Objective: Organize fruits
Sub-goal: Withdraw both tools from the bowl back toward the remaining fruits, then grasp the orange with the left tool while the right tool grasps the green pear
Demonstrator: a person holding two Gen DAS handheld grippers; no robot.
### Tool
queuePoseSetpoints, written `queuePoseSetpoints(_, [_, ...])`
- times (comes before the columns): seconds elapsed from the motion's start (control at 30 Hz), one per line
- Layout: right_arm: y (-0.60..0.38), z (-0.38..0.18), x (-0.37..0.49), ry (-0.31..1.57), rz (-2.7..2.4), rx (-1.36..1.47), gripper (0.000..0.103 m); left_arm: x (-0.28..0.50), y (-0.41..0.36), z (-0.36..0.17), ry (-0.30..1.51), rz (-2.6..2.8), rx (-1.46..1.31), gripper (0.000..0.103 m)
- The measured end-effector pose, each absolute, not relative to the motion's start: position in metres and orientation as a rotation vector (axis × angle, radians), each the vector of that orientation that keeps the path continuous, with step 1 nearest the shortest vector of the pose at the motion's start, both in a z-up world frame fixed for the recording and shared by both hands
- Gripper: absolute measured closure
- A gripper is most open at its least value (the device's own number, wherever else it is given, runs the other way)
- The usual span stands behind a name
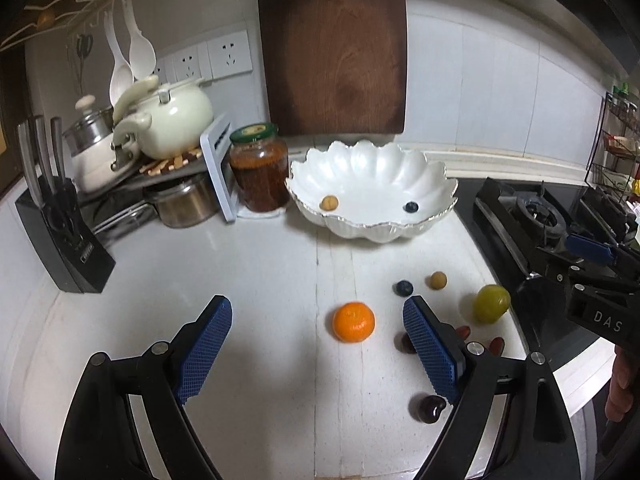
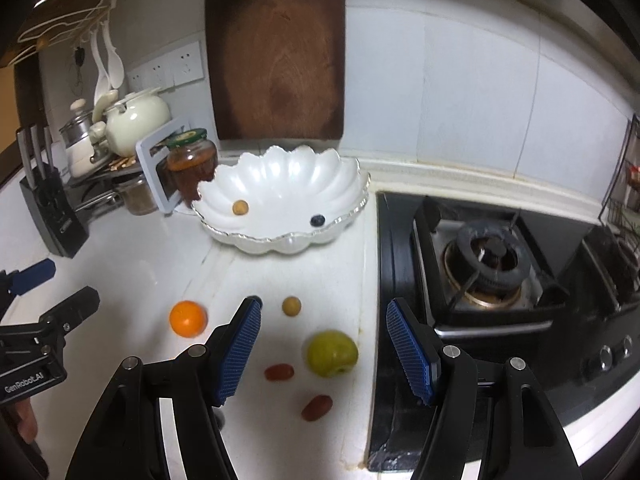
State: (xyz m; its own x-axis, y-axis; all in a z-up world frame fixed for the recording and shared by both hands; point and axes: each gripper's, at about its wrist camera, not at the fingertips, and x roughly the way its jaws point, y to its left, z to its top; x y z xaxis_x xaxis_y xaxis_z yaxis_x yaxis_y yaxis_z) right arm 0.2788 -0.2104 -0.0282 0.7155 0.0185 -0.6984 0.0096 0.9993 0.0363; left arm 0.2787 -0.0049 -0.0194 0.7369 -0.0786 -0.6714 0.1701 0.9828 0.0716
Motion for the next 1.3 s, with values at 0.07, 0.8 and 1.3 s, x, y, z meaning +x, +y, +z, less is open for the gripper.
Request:
queuePoseSetpoints(0.07, [-0.21, -0.033, 0.277, 0.779, -0.002, 0.03, 0.036, 0.278, -0.005, -0.024, 0.736, -0.129, 0.127, 0.015])
queuePoseSetpoints(0.8, [-0.216, -0.085, 0.29, 0.882, -0.014, 0.058, 0.036, 0.304, -0.012, -0.076, 0.862, -0.177, 0.117, 0.02])
queuePoseSetpoints(1.3, [-0.222, -0.113, 0.313, 0.952, -0.009, 0.095, 0.036, 0.336, -0.02, -0.105, 0.935, -0.229, 0.087, 0.025])
